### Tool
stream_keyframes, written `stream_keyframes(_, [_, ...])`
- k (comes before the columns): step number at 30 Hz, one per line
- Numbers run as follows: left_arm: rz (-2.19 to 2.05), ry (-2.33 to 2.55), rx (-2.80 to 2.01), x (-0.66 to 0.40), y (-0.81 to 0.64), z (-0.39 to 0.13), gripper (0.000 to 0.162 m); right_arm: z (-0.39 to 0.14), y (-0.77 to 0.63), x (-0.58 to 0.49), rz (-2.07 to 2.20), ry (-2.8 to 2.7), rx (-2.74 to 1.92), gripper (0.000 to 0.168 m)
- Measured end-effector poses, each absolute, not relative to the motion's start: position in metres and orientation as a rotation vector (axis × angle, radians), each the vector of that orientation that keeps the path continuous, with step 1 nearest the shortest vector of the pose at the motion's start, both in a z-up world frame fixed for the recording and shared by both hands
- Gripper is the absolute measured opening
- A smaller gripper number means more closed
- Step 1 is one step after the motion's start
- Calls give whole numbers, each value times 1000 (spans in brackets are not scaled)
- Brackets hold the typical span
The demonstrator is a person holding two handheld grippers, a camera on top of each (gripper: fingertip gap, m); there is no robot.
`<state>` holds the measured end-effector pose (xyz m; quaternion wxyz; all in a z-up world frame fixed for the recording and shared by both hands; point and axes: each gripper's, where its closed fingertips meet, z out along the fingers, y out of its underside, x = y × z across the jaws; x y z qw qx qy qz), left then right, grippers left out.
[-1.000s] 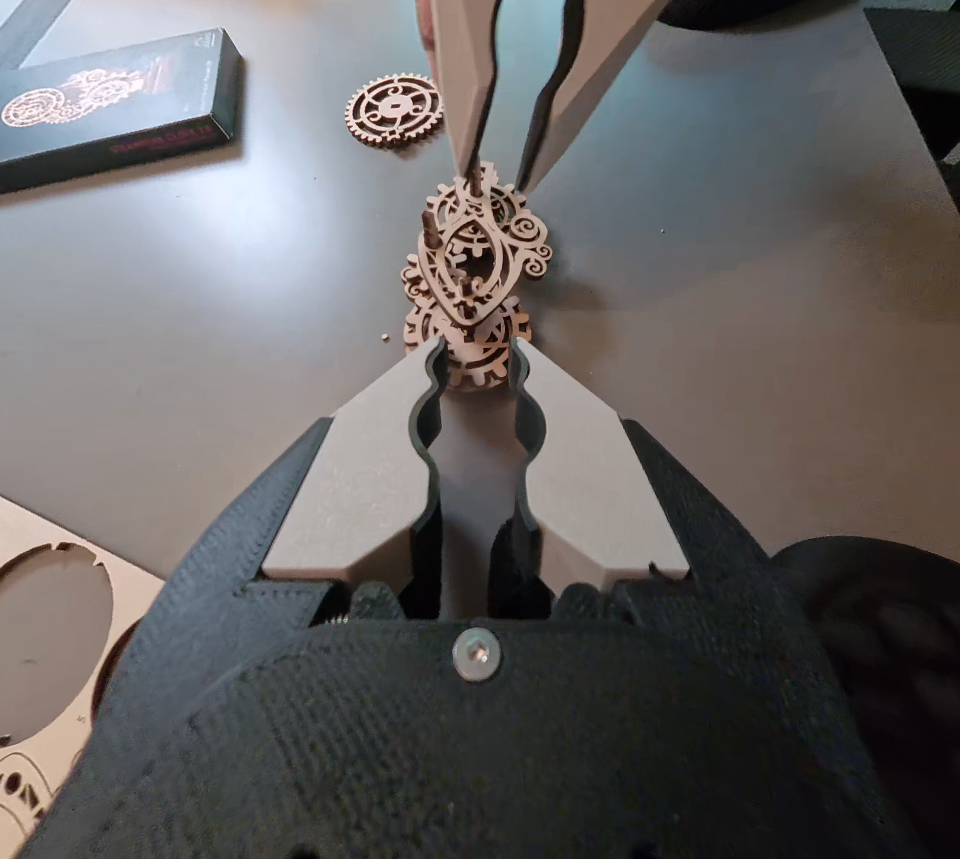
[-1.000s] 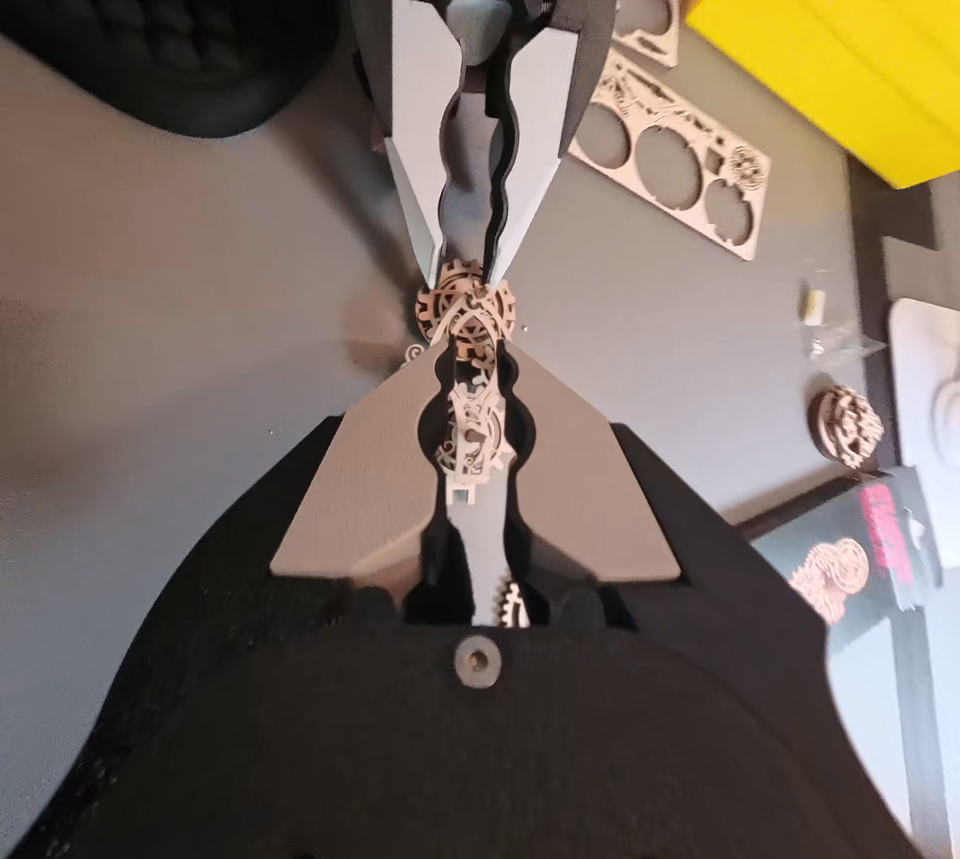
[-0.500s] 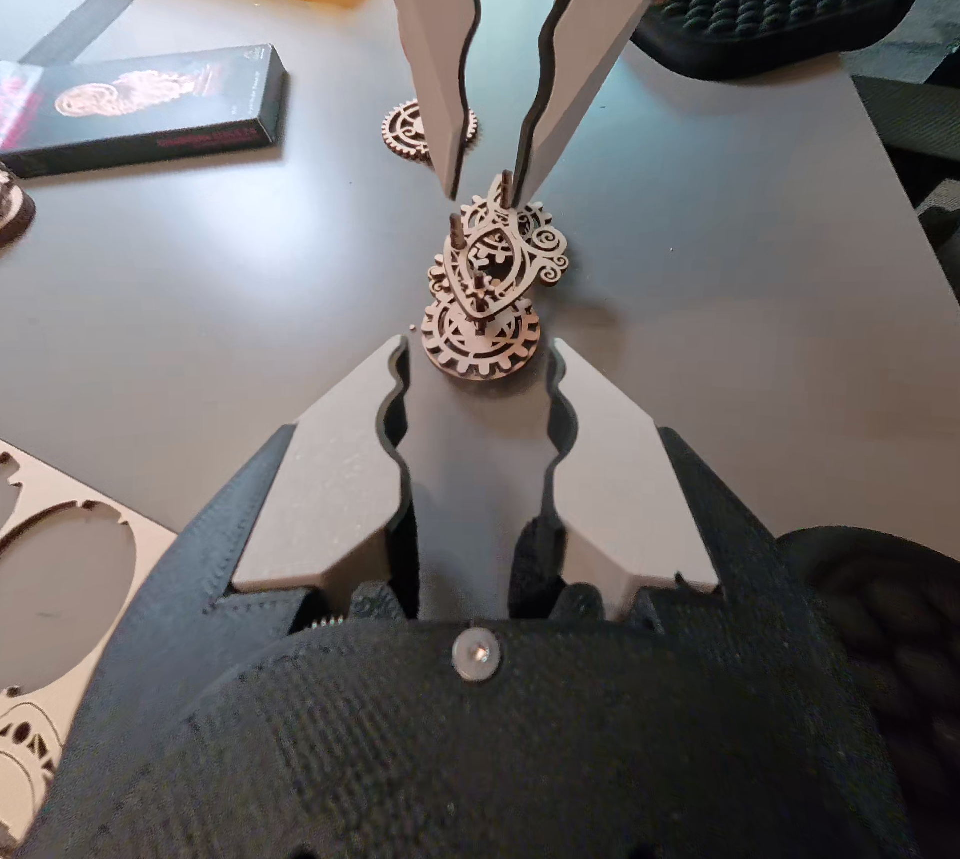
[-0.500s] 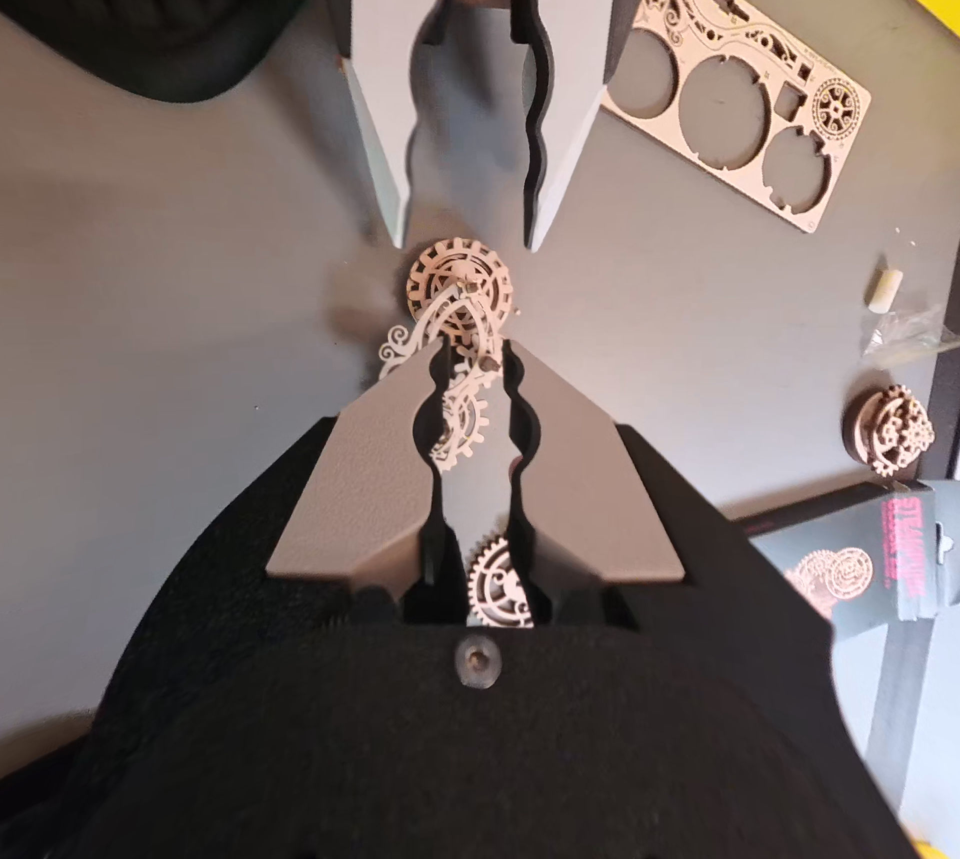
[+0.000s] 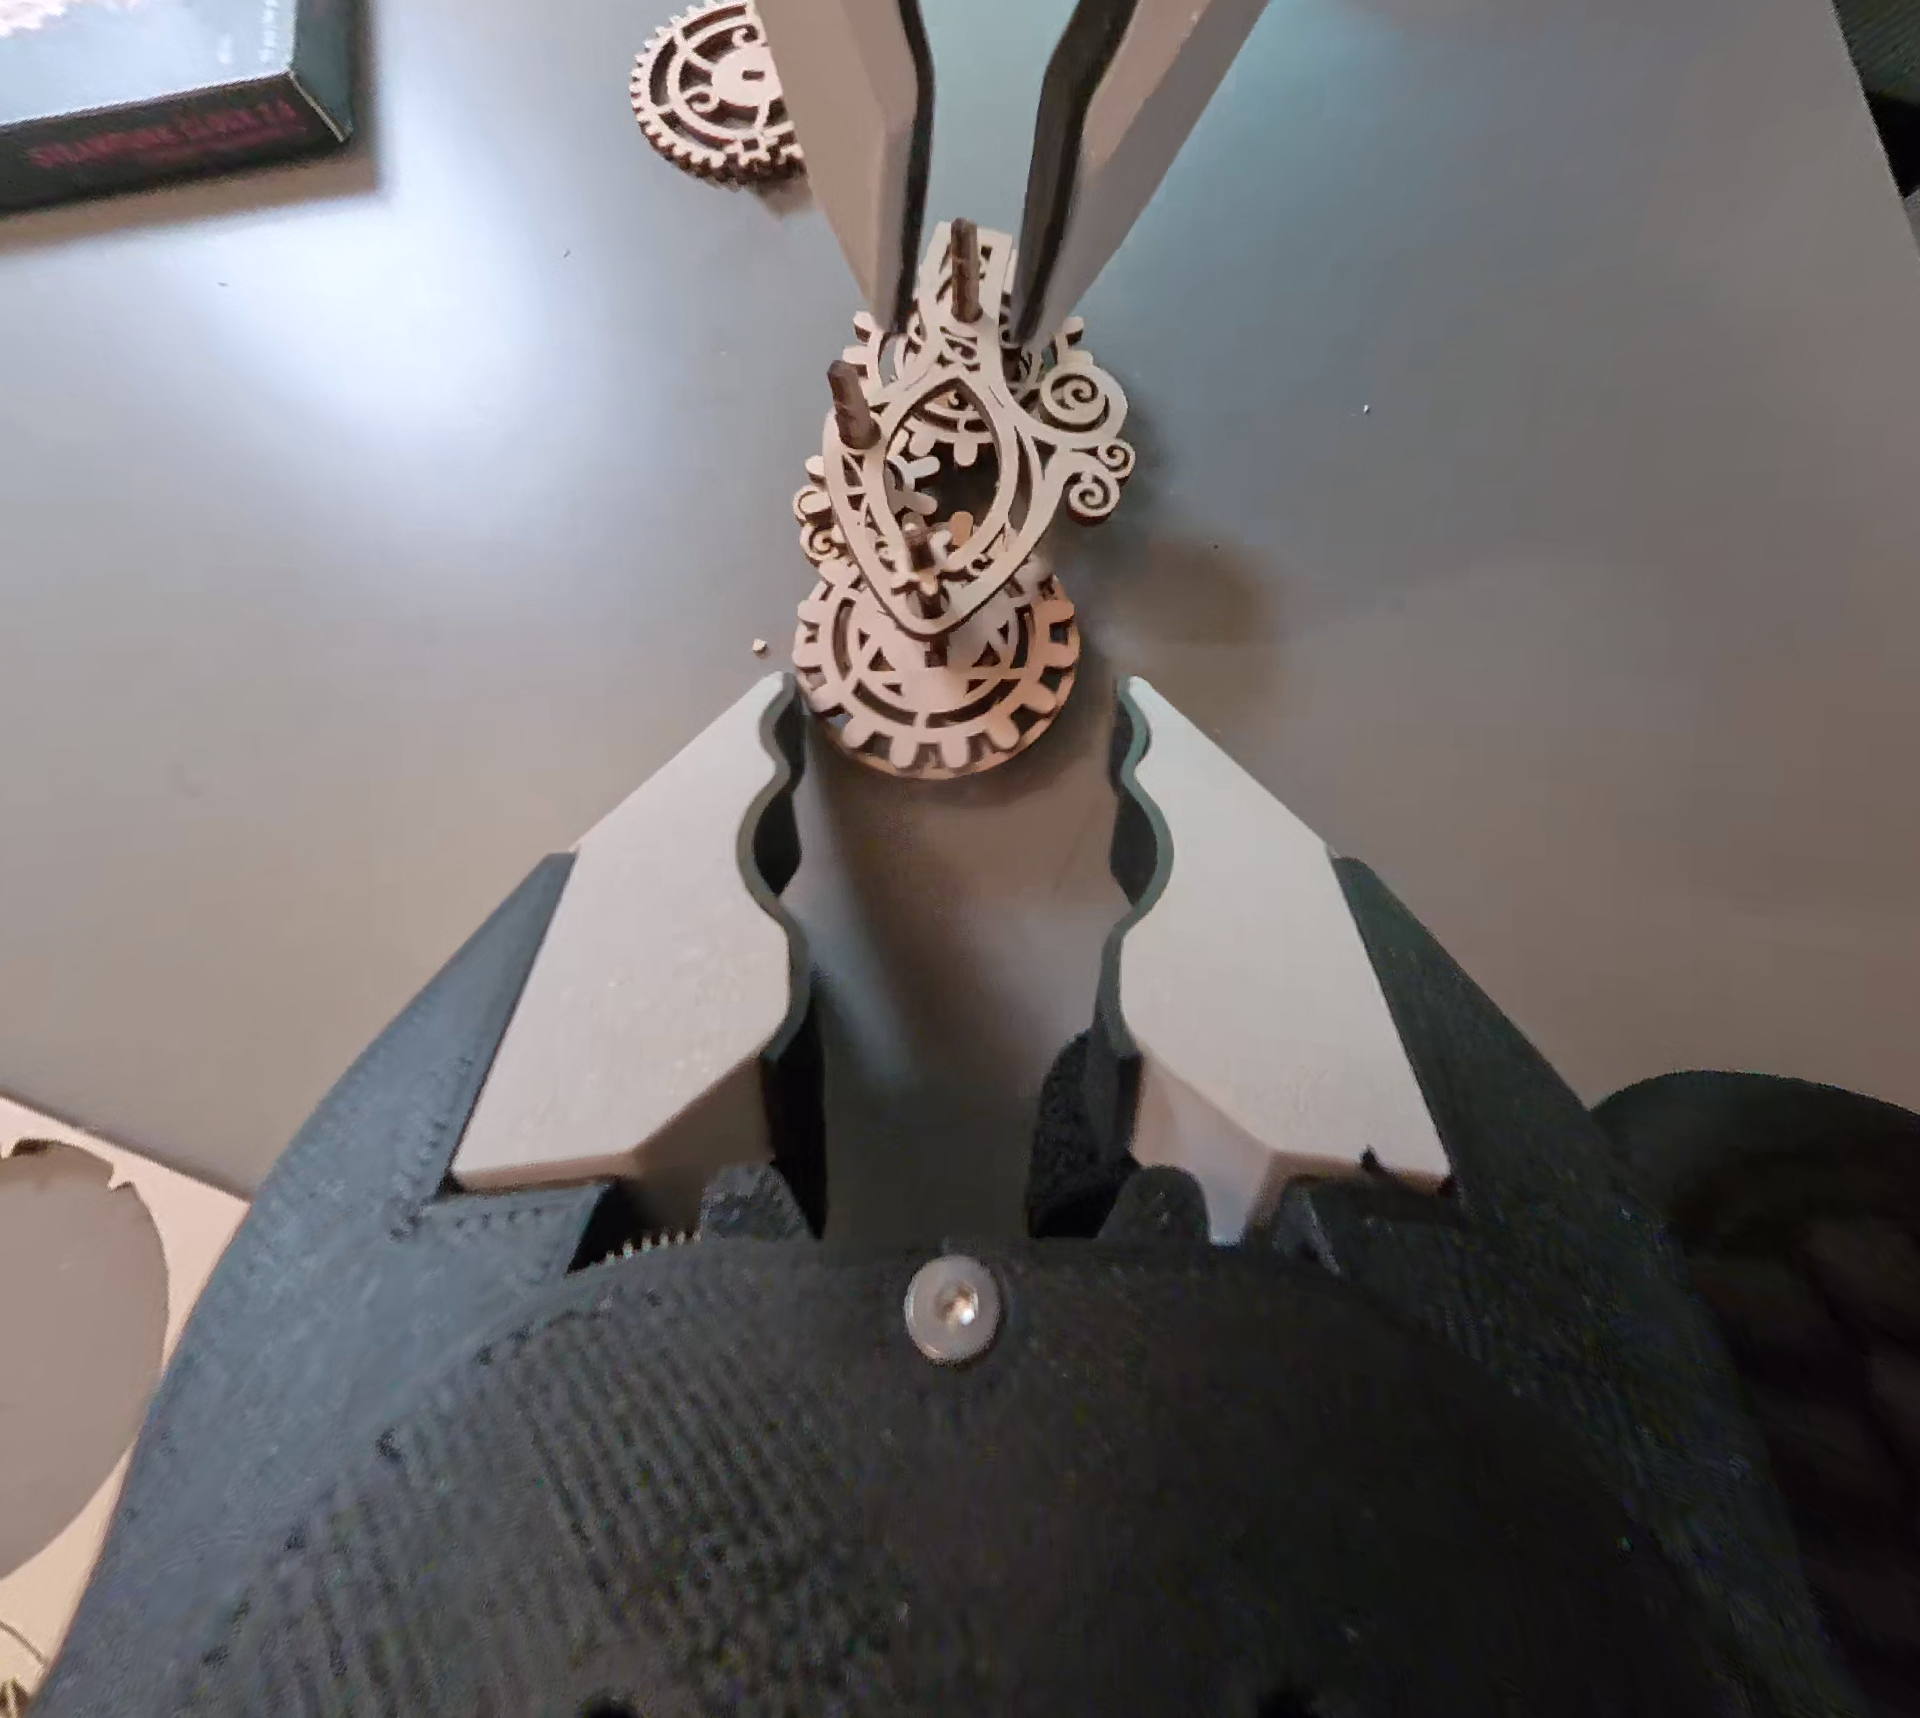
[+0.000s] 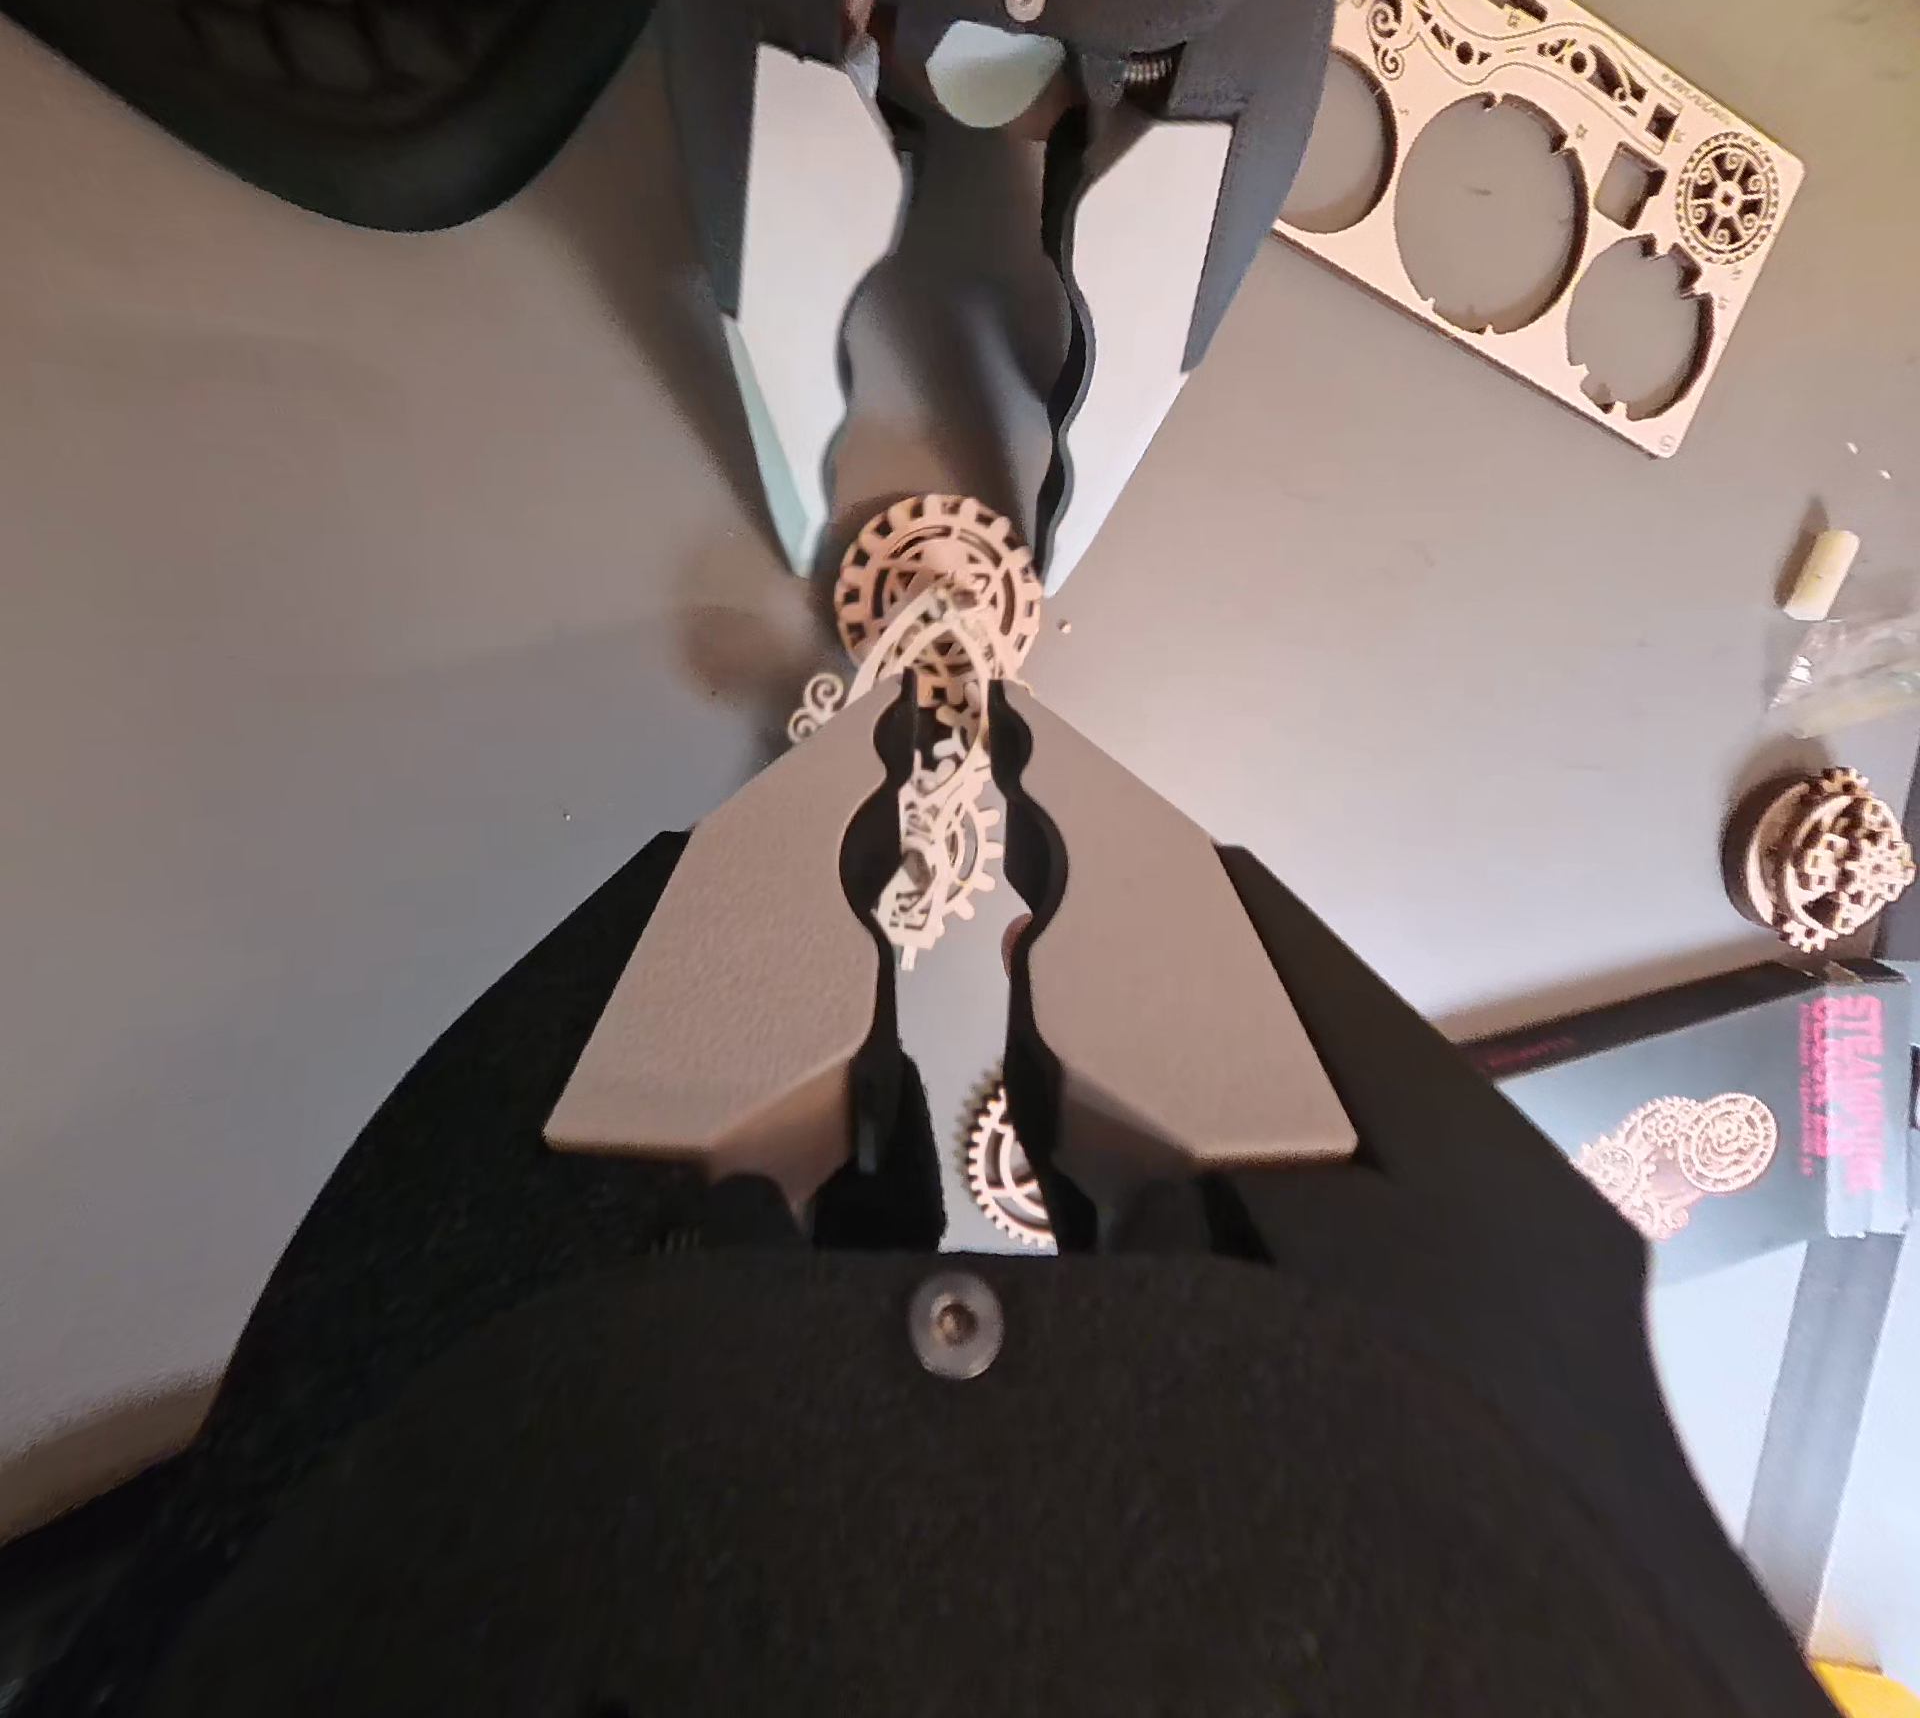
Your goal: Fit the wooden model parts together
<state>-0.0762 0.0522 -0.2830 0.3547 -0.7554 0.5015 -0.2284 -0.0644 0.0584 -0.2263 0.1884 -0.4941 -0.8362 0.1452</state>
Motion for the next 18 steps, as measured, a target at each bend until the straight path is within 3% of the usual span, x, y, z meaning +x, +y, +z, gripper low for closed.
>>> stream_keyframes(1, [-596, 1295, -1950, -76, 53, -282, 49, -228, 57, -64, 409, -2358, -1392, 11])
stream_keyframes(18, [-779, 1265, -1953, -74, 47, -274, 49, -236, 54, -76, 493, -2423, -1438, 7])
